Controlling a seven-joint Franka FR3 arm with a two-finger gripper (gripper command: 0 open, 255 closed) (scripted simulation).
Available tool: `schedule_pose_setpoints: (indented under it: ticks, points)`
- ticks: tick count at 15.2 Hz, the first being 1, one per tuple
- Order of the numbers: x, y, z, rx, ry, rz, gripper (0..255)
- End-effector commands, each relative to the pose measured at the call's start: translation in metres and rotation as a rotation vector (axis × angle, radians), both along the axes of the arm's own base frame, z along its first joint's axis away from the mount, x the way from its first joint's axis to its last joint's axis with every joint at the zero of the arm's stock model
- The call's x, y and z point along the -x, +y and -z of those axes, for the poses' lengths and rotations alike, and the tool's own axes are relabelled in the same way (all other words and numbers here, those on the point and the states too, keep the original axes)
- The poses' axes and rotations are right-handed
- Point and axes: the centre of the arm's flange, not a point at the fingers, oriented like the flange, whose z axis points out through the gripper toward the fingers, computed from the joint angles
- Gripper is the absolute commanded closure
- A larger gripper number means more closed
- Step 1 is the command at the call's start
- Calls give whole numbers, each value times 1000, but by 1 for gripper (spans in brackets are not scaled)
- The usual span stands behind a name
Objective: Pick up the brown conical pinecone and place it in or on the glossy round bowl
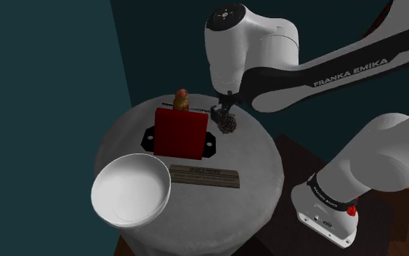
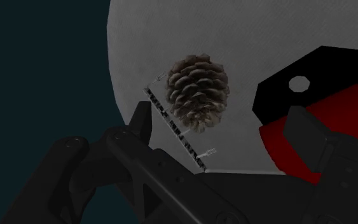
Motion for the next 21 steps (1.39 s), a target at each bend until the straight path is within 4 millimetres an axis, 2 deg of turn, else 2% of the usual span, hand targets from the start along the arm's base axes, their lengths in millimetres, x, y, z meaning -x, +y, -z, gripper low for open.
schedule_pose_setpoints:
  ticks: [1, 9, 17, 18, 21]
  points:
    - [-4, 15, 28, 40, 11, -3, 0]
    - [-6, -2, 66, 44, 13, -3, 0]
    - [-6, -2, 66, 44, 13, -3, 0]
    - [-6, -2, 66, 44, 13, -3, 255]
    - [-6, -2, 66, 44, 13, -3, 255]
